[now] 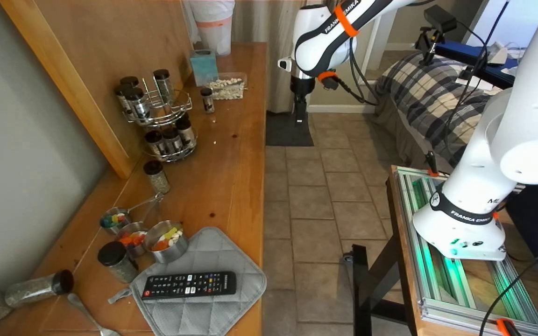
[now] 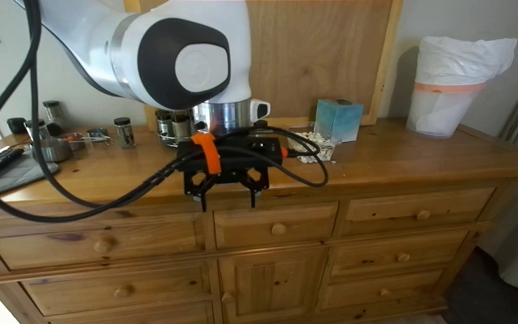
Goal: Open the middle topmost drawer.
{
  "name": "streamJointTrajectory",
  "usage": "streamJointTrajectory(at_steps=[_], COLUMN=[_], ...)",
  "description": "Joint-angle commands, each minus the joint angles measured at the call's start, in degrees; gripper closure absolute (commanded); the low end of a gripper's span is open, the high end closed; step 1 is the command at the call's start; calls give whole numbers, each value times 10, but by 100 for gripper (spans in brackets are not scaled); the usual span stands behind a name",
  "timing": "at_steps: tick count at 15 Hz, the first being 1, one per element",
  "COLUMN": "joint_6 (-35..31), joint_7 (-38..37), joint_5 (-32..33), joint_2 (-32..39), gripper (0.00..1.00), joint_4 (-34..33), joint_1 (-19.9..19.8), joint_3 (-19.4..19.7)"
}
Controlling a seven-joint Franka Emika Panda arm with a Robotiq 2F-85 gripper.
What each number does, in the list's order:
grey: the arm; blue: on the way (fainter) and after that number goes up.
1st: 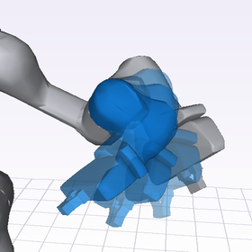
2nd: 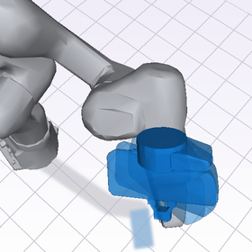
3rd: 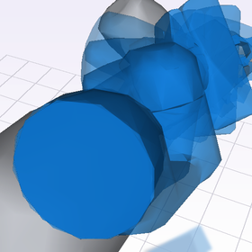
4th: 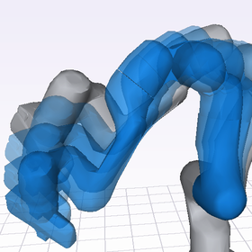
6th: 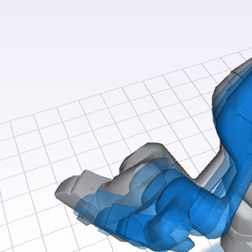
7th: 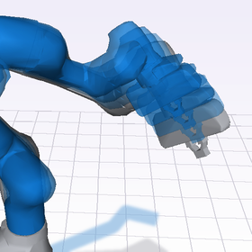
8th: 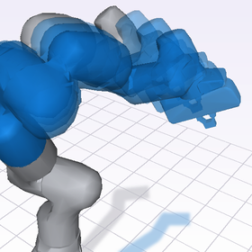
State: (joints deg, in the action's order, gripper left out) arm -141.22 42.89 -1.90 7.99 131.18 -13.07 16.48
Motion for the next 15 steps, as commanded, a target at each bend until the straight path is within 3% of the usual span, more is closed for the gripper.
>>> streamJointTrajectory(at_steps=[1, 3, 7, 11, 15], joint_6=[-20, -29, -66, -133, -199], joint_7=[72, 136, 215, 260, 260], joint_5=[-56, -130, -198, -216, -209], joint_2=[45, 76, 144, 214, 289], gripper=[0, 0, 0, 0, 0], joint_4=[-19, -31, -65, -113, -183], joint_1=[-37, -66, -120, -177, -219], joint_3=[-29, -48, -75, -115, -169])
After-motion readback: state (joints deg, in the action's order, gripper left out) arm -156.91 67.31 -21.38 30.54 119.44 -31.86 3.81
